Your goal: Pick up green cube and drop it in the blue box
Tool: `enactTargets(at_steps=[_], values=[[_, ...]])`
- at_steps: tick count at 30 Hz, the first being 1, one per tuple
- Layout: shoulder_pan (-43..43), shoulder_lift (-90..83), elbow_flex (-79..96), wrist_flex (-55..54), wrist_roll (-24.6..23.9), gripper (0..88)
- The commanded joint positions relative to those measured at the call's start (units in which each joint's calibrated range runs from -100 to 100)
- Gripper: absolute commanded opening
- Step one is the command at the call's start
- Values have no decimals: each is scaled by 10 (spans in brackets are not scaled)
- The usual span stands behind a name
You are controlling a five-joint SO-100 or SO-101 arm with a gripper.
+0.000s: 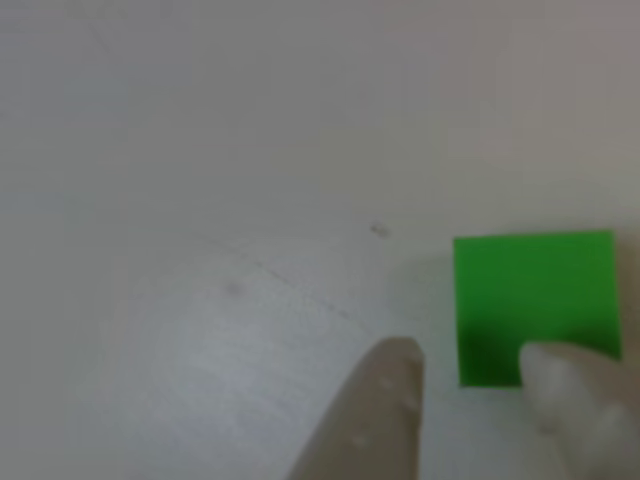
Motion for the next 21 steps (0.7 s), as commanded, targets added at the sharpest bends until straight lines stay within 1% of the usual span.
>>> enactTargets(at_steps=[1, 7, 12, 15, 21], values=[[9, -10, -45, -4, -1, 94], [9, -10, -42, -3, -2, 229], [9, -10, -43, -3, -2, 306], [9, -10, -44, -3, 1, 337], [7, -3, -43, -4, 1, 341]])
